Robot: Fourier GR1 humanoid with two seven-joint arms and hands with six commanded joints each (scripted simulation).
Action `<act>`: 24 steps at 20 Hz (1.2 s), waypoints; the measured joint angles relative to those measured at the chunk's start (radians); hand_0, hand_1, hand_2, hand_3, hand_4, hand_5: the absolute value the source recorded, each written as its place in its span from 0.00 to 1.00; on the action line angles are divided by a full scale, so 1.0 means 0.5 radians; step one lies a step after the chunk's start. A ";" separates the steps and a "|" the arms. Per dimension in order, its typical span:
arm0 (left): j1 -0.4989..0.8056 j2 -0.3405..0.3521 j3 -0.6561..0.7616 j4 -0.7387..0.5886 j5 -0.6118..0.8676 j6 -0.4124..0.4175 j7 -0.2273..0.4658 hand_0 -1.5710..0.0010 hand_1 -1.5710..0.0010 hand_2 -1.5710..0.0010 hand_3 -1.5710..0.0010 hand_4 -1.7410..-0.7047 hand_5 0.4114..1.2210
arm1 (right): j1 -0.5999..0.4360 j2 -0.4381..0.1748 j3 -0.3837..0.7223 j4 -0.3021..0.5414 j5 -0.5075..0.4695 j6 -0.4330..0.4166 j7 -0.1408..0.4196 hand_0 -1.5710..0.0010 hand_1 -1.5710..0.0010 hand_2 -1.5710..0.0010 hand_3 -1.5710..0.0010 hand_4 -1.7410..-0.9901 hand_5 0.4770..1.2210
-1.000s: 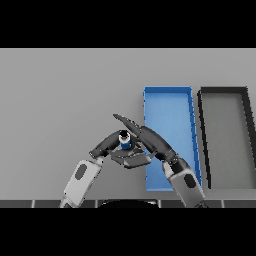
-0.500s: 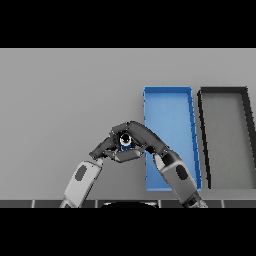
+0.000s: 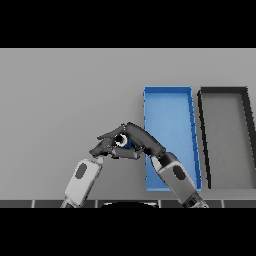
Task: Pick up the blue pipe and place it into the blue bin.
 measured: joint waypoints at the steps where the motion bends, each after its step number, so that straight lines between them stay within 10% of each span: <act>1: 0.011 0.001 -0.011 -0.004 -0.015 0.005 -0.033 0.00 0.00 0.00 0.09 0.01 1.00 | 0.011 0.009 0.016 -0.011 0.001 -0.019 0.012 0.02 0.02 0.02 0.04 0.02 0.93; 3: 0.013 0.010 -0.008 -0.028 -0.049 0.030 -0.049 0.00 0.00 0.00 0.07 0.02 1.00 | 0.009 0.013 0.018 -0.023 0.021 -0.072 -0.003 0.01 0.01 0.01 0.02 0.01 0.96; 4: 0.012 0.012 -0.021 -0.023 -0.111 0.079 -0.109 0.07 0.15 0.18 0.26 0.14 1.00 | 0.001 0.018 0.033 -0.021 0.055 -0.100 0.003 0.01 0.01 0.01 0.02 0.01 0.97; 8: 0.006 0.091 -0.007 -0.044 -0.157 -0.059 -0.080 0.62 0.65 0.66 0.70 0.52 1.00 | -0.001 0.028 0.066 -0.038 0.075 -0.123 0.105 0.00 0.00 0.00 0.01 0.00 0.99; 11: 0.019 0.081 -0.011 -0.047 -0.255 -0.083 -0.054 0.80 0.82 0.83 0.84 0.67 0.65 | 0.004 0.027 0.069 -0.066 0.114 -0.113 0.168 0.00 0.00 0.00 0.00 0.00 0.99; 16: 0.024 0.057 0.024 -0.020 -0.200 -0.087 0.140 0.94 0.94 0.94 0.95 0.74 0.24 | 0.036 0.051 0.062 -0.065 0.185 -0.090 0.058 0.00 0.00 0.00 0.00 0.00 1.00; 24: 0.041 0.069 0.025 0.005 -0.257 -0.032 0.119 0.99 0.99 0.99 0.99 0.80 0.07 | -0.058 0.252 -0.110 -0.097 -0.069 -0.104 0.254 0.00 0.00 0.00 0.00 0.00 1.00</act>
